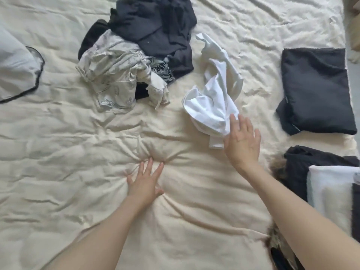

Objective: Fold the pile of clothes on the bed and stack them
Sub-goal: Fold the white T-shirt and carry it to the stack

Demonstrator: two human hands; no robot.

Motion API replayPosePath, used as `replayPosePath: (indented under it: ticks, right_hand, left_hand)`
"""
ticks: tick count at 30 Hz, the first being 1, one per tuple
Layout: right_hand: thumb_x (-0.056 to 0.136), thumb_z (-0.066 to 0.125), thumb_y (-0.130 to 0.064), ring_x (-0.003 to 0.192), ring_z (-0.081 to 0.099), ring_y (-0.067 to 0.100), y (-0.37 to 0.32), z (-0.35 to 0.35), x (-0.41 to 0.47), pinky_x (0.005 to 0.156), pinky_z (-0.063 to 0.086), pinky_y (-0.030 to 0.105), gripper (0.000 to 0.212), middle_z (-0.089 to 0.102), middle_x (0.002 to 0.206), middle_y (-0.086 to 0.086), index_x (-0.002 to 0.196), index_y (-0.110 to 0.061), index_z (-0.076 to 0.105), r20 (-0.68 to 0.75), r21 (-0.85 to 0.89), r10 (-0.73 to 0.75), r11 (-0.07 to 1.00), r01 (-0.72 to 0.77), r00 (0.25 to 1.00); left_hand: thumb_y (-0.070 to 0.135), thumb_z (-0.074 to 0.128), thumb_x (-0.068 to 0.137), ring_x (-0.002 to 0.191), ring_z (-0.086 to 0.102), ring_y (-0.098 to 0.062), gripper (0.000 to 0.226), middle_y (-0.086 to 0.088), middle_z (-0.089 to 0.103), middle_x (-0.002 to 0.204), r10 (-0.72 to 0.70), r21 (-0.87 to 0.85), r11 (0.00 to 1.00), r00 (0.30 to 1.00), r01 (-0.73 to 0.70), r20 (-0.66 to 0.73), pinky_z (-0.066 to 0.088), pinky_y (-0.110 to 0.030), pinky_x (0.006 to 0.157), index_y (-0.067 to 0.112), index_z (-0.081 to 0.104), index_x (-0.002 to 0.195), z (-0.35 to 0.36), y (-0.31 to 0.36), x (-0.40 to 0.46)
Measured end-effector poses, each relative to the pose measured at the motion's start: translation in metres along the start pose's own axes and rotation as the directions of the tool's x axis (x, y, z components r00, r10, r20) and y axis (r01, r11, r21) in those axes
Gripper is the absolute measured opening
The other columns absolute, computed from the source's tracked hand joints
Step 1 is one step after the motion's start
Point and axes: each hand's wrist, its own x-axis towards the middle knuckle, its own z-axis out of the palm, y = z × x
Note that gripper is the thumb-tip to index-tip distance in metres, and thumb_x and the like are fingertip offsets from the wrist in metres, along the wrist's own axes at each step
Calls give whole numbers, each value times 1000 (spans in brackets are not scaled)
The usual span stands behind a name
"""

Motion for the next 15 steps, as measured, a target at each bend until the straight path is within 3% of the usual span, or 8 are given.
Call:
replayPosePath:
  ticks: [2,4,8,10,13,15]
  right_hand:
    - [93,50,-10,123,42,33,1,0,12,92,38,46,50,42,139,12,141,-14,38,47,75,16,997,-19,999]
    - [90,51,-1,106,50,33,3,-3,11,76,44,41,42,53,122,14,131,-8,48,24,106,-26,994,24,999]
    - [85,47,12,92,51,31,9,-11,-1,70,45,37,38,55,102,17,120,2,57,44,108,-81,991,76,996]
    - [90,47,7,86,52,30,6,-19,-9,70,43,36,26,57,95,16,110,3,64,53,162,-62,985,52,997]
    - [93,51,-2,90,53,30,-9,-43,-31,69,35,31,20,58,93,14,103,0,68,24,298,-95,951,83,995]
    - [91,55,-1,89,51,28,-22,-56,-49,70,32,27,17,55,90,11,99,-1,70,0,356,-158,923,148,987]
  left_hand:
    - [44,54,91,144,-18,-23,86,4,-25,156,-8,-49,999,1000,9,23,10,-66,109,42,-11,147,0,1,4]
    - [43,54,91,144,-20,-22,86,5,-25,156,-7,-63,998,999,10,35,10,-66,110,42,-11,147,0,0,7]
    - [40,57,90,146,-14,-22,84,5,-20,157,14,-67,998,996,-8,84,17,-63,110,42,-4,148,-13,-4,11]
    - [33,54,92,147,1,-22,72,1,-6,160,41,-83,996,997,-36,70,23,-53,113,36,11,150,-27,-6,11]
    - [28,52,93,136,34,-24,47,-10,32,149,88,-154,984,996,-84,18,32,-36,108,20,42,138,-52,-1,-3]
    - [27,54,93,131,41,-22,46,-6,43,143,118,-294,949,993,-119,-21,33,-31,106,20,45,137,-64,3,-25]
